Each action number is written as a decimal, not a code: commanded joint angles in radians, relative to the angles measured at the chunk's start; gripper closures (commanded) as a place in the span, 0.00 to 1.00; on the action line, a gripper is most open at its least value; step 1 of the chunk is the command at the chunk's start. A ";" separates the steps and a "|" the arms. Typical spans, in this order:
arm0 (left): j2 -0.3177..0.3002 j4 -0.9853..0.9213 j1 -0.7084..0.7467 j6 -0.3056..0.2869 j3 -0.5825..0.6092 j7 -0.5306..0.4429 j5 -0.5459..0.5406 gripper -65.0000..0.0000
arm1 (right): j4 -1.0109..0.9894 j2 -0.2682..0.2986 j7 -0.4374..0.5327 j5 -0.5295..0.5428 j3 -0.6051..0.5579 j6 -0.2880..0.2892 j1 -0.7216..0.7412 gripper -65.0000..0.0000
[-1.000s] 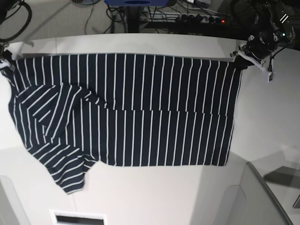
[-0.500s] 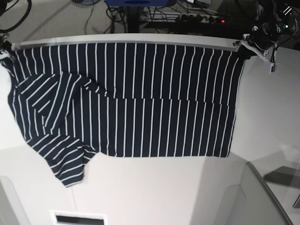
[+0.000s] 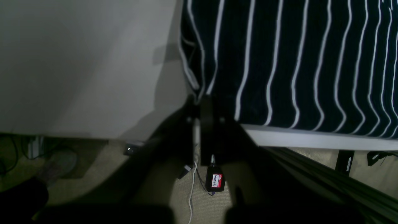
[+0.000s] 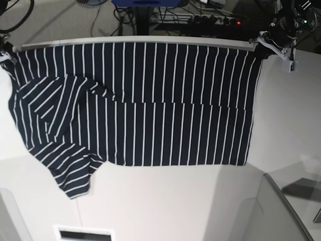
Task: Layout the t-shirt on the table in an organized manner, then fold the t-shirt properly
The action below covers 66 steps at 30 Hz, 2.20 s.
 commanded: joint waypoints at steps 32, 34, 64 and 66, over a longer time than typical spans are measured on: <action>-0.012 0.070 -0.002 0.004 -0.197 -0.022 -0.005 0.12 | 0.227 -0.038 0.019 0.017 0.089 0.015 -0.075 0.24; -0.013 0.071 -0.013 0.004 -0.286 -0.022 -0.005 0.12 | 0.308 -0.073 0.011 0.018 0.083 0.071 -0.101 0.24; -0.021 0.082 -0.005 0.000 -0.372 -0.020 -0.005 1.00 | 0.024 -0.193 -0.070 0.009 -0.348 0.181 0.106 0.99; -0.021 0.082 -0.005 0.000 -0.374 -0.020 -0.005 1.00 | 0.006 -0.179 -0.070 0.009 -0.348 0.181 0.129 0.99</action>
